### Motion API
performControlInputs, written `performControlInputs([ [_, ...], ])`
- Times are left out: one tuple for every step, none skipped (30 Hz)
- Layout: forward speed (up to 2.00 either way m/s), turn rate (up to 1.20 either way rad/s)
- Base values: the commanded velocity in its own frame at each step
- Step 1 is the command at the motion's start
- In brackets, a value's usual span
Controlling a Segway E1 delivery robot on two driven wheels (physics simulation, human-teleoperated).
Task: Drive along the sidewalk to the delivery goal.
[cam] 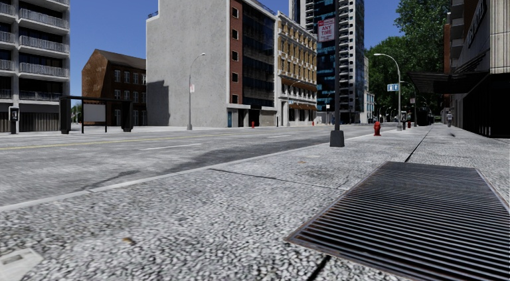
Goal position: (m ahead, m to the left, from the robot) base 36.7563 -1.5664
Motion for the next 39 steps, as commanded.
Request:
performControlInputs([
  [0.00, 0.00],
  [0.00, 0.00],
  [0.00, 0.00],
  [0.00, 0.00],
  [0.00, 0.00],
  [0.00, 0.00],
  [0.00, 0.00],
  [0.00, 0.00],
  [0.00, 0.00],
  [0.04, 0.00],
  [0.04, 0.00],
  [0.20, 0.00],
  [0.49, 0.00],
  [0.75, 0.00],
  [0.88, 0.00],
  [0.88, 0.00],
  [1.04, 0.00],
  [1.17, 0.00],
  [1.20, 0.00],
  [1.21, 0.00],
  [1.21, 0.00],
  [1.21, 0.00],
  [1.21, 0.00],
  [1.22, 0.00],
  [1.22, 0.00],
  [1.22, 0.00],
  [1.22, 0.00],
  [1.23, 0.00],
  [1.25, 0.00],
  [1.29, 0.00],
  [1.29, 0.00],
  [1.30, 0.00],
  [1.30, 0.00],
  [1.30, 0.00],
  [1.30, 0.00],
  [1.32, 0.00],
  [1.34, 0.00],
  [1.36, -0.08],
  [1.36, -0.19],
])
